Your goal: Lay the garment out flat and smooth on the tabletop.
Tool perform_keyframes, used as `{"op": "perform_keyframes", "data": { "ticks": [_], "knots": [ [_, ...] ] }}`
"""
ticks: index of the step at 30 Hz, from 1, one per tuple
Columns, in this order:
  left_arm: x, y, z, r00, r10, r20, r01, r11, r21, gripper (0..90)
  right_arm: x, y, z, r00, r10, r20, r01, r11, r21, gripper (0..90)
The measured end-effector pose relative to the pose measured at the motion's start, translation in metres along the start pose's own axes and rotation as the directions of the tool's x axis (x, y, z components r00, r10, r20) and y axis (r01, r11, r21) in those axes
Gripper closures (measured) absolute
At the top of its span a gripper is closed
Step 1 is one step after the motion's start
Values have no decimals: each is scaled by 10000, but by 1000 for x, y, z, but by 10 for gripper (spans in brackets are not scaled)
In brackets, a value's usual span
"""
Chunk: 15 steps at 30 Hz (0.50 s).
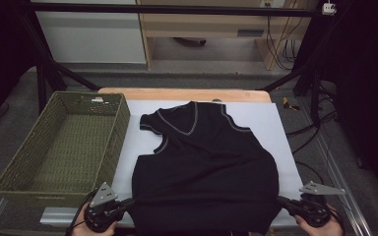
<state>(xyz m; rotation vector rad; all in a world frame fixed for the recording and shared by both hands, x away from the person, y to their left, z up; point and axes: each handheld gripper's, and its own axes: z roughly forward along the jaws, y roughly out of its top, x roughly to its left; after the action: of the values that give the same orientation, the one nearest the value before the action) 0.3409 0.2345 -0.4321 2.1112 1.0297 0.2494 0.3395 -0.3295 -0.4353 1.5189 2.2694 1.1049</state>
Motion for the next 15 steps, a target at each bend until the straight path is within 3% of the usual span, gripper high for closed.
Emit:
{"op": "perform_keyframes", "data": {
  "ticks": [1,2,3,5,7,11,15],
  "knots": [
    [-2,0,-4,9998,177,51,-177,9998,-40,840,1,-2,-6,9999,-2,-150,3,10000,65,814],
    [-4,0,-6,9996,284,53,-283,9995,-150,821,1,-3,-8,9998,-25,-220,28,9999,165,714],
    [-5,1,-7,9997,228,61,-226,9993,-302,754,2,-4,-7,9999,-108,-18,108,9999,10,615],
    [-7,2,-5,9993,230,-306,-245,9984,-513,600,1,-4,-1,9985,-305,461,319,9991,-290,519],
    [-6,4,3,9990,3,-444,-28,9983,-580,535,-4,-1,11,9969,-131,775,176,9982,-580,421],
    [-1,6,28,9966,-48,-822,33,9998,-180,432,-13,4,36,9947,-37,1026,114,9971,-749,332],
    [4,4,47,9928,-109,-1190,117,9999,60,372,-17,8,50,9883,-222,1508,353,9958,-844,340]
  ]
}}
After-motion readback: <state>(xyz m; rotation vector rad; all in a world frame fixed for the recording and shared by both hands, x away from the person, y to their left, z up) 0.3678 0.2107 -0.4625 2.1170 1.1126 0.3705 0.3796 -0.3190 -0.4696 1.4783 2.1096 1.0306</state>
